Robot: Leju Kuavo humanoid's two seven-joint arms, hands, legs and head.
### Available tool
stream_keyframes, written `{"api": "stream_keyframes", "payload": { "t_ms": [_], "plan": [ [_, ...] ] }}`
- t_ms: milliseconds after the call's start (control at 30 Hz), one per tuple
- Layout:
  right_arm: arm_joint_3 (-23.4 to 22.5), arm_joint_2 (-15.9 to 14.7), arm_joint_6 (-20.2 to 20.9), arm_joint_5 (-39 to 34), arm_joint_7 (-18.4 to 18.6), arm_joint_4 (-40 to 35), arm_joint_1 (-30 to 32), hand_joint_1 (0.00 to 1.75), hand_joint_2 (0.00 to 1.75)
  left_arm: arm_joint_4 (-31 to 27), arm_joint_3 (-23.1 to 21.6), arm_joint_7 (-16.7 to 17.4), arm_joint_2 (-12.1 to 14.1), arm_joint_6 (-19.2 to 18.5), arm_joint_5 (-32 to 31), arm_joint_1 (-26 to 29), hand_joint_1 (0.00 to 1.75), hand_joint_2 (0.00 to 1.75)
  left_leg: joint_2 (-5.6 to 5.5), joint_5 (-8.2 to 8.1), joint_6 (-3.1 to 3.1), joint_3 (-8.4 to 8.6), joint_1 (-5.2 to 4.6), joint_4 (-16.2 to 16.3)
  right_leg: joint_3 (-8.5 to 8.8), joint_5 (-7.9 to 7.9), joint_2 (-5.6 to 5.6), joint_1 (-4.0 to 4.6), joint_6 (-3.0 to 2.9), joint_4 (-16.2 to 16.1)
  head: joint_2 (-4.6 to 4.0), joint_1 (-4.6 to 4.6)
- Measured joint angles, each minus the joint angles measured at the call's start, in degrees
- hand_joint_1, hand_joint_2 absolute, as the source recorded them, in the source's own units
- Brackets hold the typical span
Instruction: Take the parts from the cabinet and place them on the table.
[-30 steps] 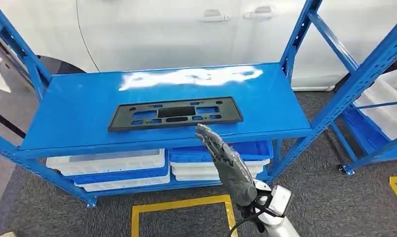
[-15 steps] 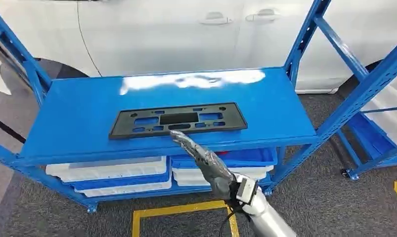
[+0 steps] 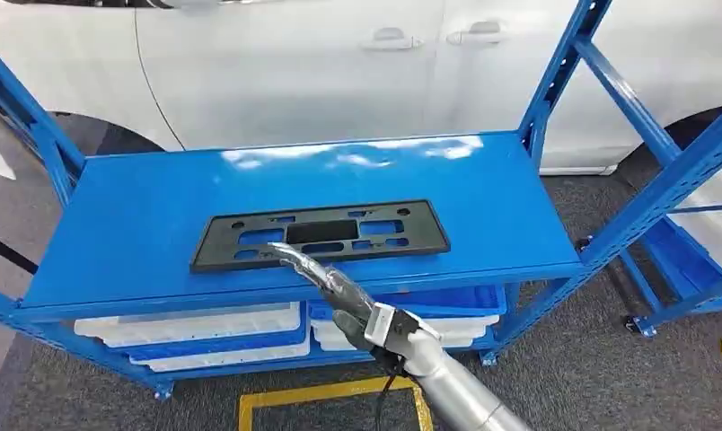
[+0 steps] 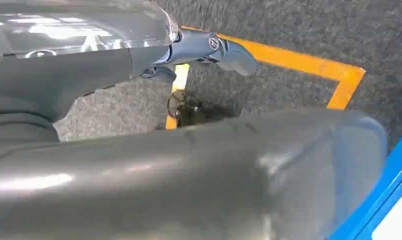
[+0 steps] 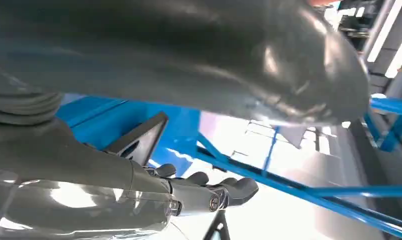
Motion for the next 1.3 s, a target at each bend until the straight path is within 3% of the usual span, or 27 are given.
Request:
{"api": "stream_keyframes", "payload": {
  "t_ms": [100,133,200,233,267,300,400,433,533,567,600,633,700,733,767,800,833,900,933,967,1100,1133,1233,1267,1300],
  "plan": [
    [0.61,1.44,-2.03,1.38,0.0,3.34,-2.24,0.0,0.0,0.0,-0.11,-0.02,-0.07,0.07,-0.02,-0.01,0.0,0.0,-0.03,-0.19,0.99,0.78,0.31,-0.59,-0.01,-1.12,-0.08,-0.28,1.02,1.39,0.0,0.0],
    [0.81,1.9,-2.89,1.79,0.02,4.61,-3.2,0.0,0.0,0.0,-0.15,-0.02,-0.04,0.09,-0.02,-0.08,0.0,0.0,0.03,-0.41,1.33,0.92,0.31,-0.61,-1.89,-2.74,-0.11,-0.33,1.23,4.74,0.0,0.0],
    [1.16,2.4,-4.7,2.6,0.22,7.48,-4.34,0.0,0.0,0.0,-0.31,-0.02,-0.04,0.11,-0.02,-0.31,0.0,0.0,0.03,-0.71,1.65,1.08,0.26,-0.59,-7.4,-6.2,-0.11,-0.56,1.49,14.09,0.0,0.0],
    [1.27,2.62,-5.71,3.26,0.2,8.72,-4.58,0.0,0.0,0.0,-0.39,-0.02,0.0,0.11,-0.02,-0.33,0.0,0.0,-0.04,-0.91,1.69,1.22,0.26,-0.56,-9.96,-6.81,-0.11,-0.62,1.58,17.85,0.0,0.0],
    [1.31,3.01,-7.2,4.17,0.11,10.5,-5.0,0.0,0.0,0.0,-0.48,0.02,0.0,0.13,-0.02,-0.29,0.0,0.0,-0.18,-1.16,1.6,1.52,0.26,-0.54,-11.25,-5.76,-0.12,-0.66,1.59,18.7,0.0,0.0],
    [1.31,3.47,-8.25,4.69,0.02,11.97,-5.57,0.0,0.0,0.0,-0.61,0.09,0.0,0.15,-0.04,-0.3,0.0,0.0,-0.25,-1.44,1.56,1.92,0.25,-0.5,-11.0,-3.38,-0.12,-0.66,1.45,16.61,0.0,0.0],
    [1.35,4.54,-13.03,7.9,0.04,14.37,-7.59,0.0,0.0,0.0,-0.81,0.17,-0.04,0.28,-0.04,-0.41,0.0,0.0,-0.34,-2.42,1.15,3.35,0.19,-0.57,-5.84,5.29,-0.12,-0.32,0.2,2.97,0.0,0.0],
    [1.49,4.83,-16.01,9.73,0.26,15.39,-8.49,0.0,1.75,0.0,-0.9,0.26,-0.11,0.37,-0.04,-0.55,0.0,0.0,-0.33,-2.77,0.74,3.57,-0.2,-0.37,-5.01,4.38,-0.12,0.05,-0.12,1.43,0.0,0.0],
    [1.97,5.66,-29.15,19.21,2.33,16.87,-9.46,0.0,1.75,0.0,-1.18,0.59,-0.11,0.79,-0.04,-0.58,0.0,0.0,-0.21,-2.99,-0.22,3.86,0.09,-0.91,-4.95,3.98,0.02,0.3,-0.54,0.89,0.0,0.0],
    [2.34,5.92,-32.65,22.27,3.73,17.17,-9.77,0.0,1.75,0.0,-1.27,0.85,-0.11,0.94,-0.04,-0.63,0.0,0.0,-0.11,-3.19,-0.67,4.14,-0.21,-0.99,-4.56,4.18,0.16,-0.24,-0.85,0.23,0.0,-0.02],
    [2.68,6.21,-35.18,24.6,4.62,17.44,-9.98,0.0,1.75,0.0,-1.33,1.0,-0.07,1.22,-0.04,-0.59,0.0,0.0,-0.08,-3.64,-0.79,3.97,0.12,-0.23,-3.99,4.3,0.1,-0.39,-1.02,-0.27,0.0,0.0],
    [3.25,6.53,-38.55,27.95,6.21,17.83,-10.36,0.0,1.75,0.0,-1.44,1.5,-0.07,1.7,-0.04,-0.64,0.0,0.0,-0.06,-5.01,-1.1,2.88,0.14,2.18,-3.73,4.14,0.02,-0.45,-1.42,-0.45,0.0,-0.02],
    [4.68,6.88,-45.34,37.0,11.42,18.62,-10.69,0.0,1.75,0.0,-1.88,2.95,-0.07,2.82,-0.04,-0.63,0.0,0.0,-0.05,-9.17,-1.69,-2.08,0.24,11.51,-3.45,3.81,-0.08,-0.35,-1.84,-0.44,0.0,0.0],
    [5.6,6.99,-48.18,41.65,14.04,19.1,-10.68,0.0,1.75,0.0,-2.08,3.37,-0.07,3.1,-0.04,-0.41,0.0,0.0,-0.05,-10.29,-1.94,-4.52,0.28,15.67,-3.36,3.63,-0.08,-0.3,-1.89,-0.4,0.0,-0.02],
    [6.52,7.01,-50.34,45.85,16.38,19.62,-10.68,0.0,1.75,0.0,-2.16,3.63,-0.07,3.37,-0.04,-0.24,0.0,0.0,-0.05,-9.98,-2.11,-5.84,0.35,17.27,-3.24,3.46,-0.04,-0.28,-1.87,-0.35,0.0,-0.02],
    [7.26,7.08,-51.74,48.95,18.17,20.02,-10.68,0.0,1.75,0.0,-2.21,3.74,-0.07,3.43,-0.04,-0.17,0.0,0.0,-0.04,-8.44,-2.21,-5.79,0.46,16.26,-3.02,3.28,0.03,-0.3,-1.82,-0.29,0.0,-0.02],
    [8.15,7.17,-53.0,52.87,20.53,20.45,-10.69,0.0,1.75,0.0,-2.23,3.8,-0.05,3.43,-0.04,-0.19,0.0,0.0,-0.03,-5.49,-2.27,-4.36,0.57,12.35,-2.67,2.97,0.08,-0.34,-1.65,-0.19,0.0,-0.02],
    [9.31,7.5,-54.16,59.33,24.18,21.04,-10.78,0.0,1.75,0.0,-2.34,3.8,0.0,3.43,-0.04,-0.22,0.0,0.0,0.08,0.25,-2.21,0.29,0.74,1.65,-2.01,2.15,0.08,-0.41,-1.2,0.27,0.0,0.0],
    [9.84,7.6,-54.38,61.45,25.13,21.42,-10.95,0.0,1.75,0.0,-2.47,3.8,0.0,3.39,-0.04,-0.29,0.0,0.0,0.02,-0.88,-1.87,1.12,0.46,0.22,-2.07,1.88,0.07,-0.02,-0.84,0.57,0.0,-0.02],
    [10.19,7.65,-54.4,62.82,25.46,21.72,-11.04,0.0,1.75,0.0,-2.65,3.74,0.0,3.34,-0.04,-0.45,0.0,0.0,-0.13,-0.67,-0.96,1.1,0.37,-0.06,-2.27,1.82,0.19,0.06,-0.57,0.69,0.0,0.0],
    [10.58,7.65,-54.0,64.83,25.29,22.62,-11.06,0.0,1.75,0.0,-3.1,3.72,-0.02,3.02,-0.04,-0.36,0.0,0.0,-0.1,-0.44,0.42,1.18,0.69,-0.54,-2.36,1.25,0.09,-0.12,0.53,1.02,0.0,-0.02],
    [10.58,7.63,-53.61,64.85,24.96,22.81,-11.16,0.0,1.75,0.0,-3.21,3.63,-0.02,2.88,-0.04,-0.44,0.0,0.0,-0.06,-0.51,0.74,1.21,0.67,-0.58,-3.18,-0.04,0.08,-0.16,0.8,2.92,0.0,0.0],
    [10.56,7.32,-52.34,65.04,23.84,23.56,-11.05,0.0,1.75,0.0,-3.34,3.54,0.0,2.78,-0.04,-0.43,0.0,0.0,0.07,-0.67,1.13,1.16,0.57,-0.54,-10.0,-5.9,0.08,-0.49,1.28,16.22,0.0,0.0],
    [10.56,7.02,-52.08,65.41,23.56,23.95,-10.97,0.0,1.75,0.04,-3.37,3.54,0.02,2.78,-0.04,-0.38,0.0,0.0,0.06,-0.7,1.16,1.18,0.56,-0.5,-11.57,-6.13,0.08,-0.57,1.34,18.87,0.0,0.0],
    [10.56,6.73,-51.82,65.94,23.45,24.23,-10.97,0.0,1.75,0.09,-3.37,3.52,0.02,2.75,-0.02,-0.32,0.0,0.0,0.01,-0.74,1.16,1.25,0.56,-0.49,-11.67,-4.91,0.08,-0.61,1.32,18.39,0.0,0.0]
  ]
}}
